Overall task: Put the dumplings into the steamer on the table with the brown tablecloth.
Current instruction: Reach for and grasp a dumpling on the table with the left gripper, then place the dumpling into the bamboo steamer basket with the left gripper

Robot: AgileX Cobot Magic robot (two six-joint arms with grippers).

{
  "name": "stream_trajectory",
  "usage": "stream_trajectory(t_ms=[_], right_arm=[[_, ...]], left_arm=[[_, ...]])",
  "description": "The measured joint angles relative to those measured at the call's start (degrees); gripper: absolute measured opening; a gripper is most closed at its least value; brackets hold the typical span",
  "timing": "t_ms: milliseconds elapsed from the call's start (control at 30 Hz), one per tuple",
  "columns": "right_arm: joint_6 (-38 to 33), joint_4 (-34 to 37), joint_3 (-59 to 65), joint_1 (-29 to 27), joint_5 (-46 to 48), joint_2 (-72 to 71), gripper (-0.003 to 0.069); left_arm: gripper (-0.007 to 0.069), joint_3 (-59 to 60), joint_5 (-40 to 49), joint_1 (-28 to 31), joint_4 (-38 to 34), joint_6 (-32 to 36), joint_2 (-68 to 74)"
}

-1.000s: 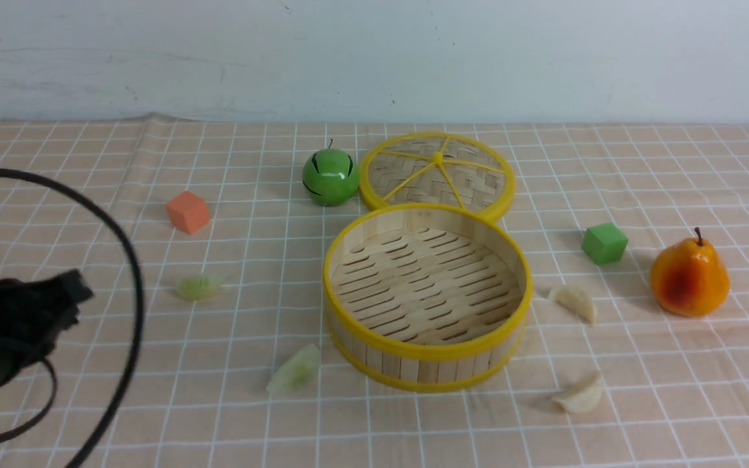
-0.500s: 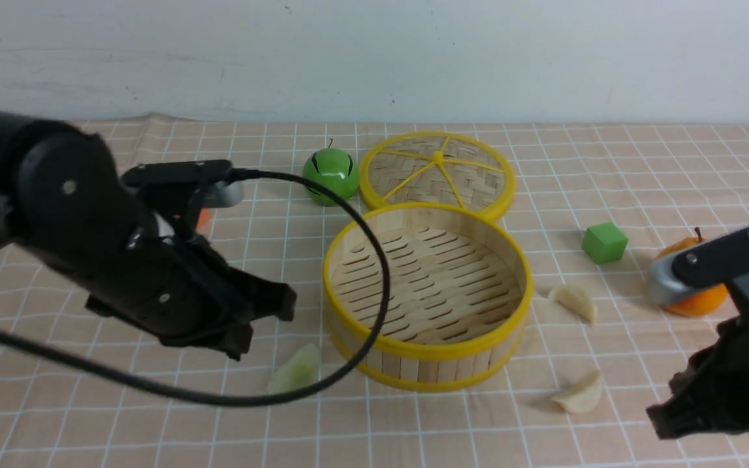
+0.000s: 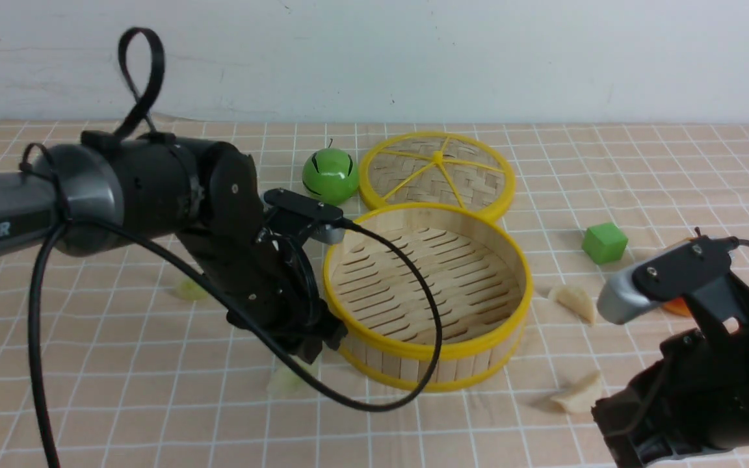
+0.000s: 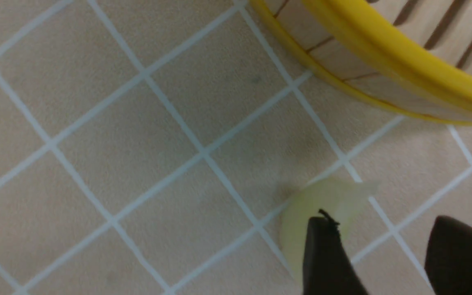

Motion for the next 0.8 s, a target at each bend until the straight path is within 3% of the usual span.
stream_trajectory(t_ms=[67,167,300,367,700,800], right_arm=[[-0.2,0.4,0.0,0.0,0.0,0.0,-0.0005],[-0.2,0.4,0.0,0.0,0.0,0.0,-0.0003],[-0.3,0.5,0.0,0.0,-0.6,0.0,0.0],[-0.4,0.6,0.0,0.0,-0.8,0.0,0.0002],[-0.8,0.6,0.0,0.0,-0.9,0.0,0.001],[-0.8,0.6,0.0,0.0,-1.7,0.0,0.0012]], left_arm=[[0.0403,0.0,-1.5,0.0,0.7,0.6,2.2],[0.0421,0.0,-2.1,0.0,1.9,0.6,3.6],[0.0332,-0.1,-0.8,0.0,2.7,0.3,5.2],[0.0231,-0.2,0.7,0.0,2.7,0.2,5.2],[0.0232,-6.4,11.7,0.0,1.9,-1.4,0.1],[0.0232,-12.7,12.1,0.0,-2.7,-6.4,-3.4]])
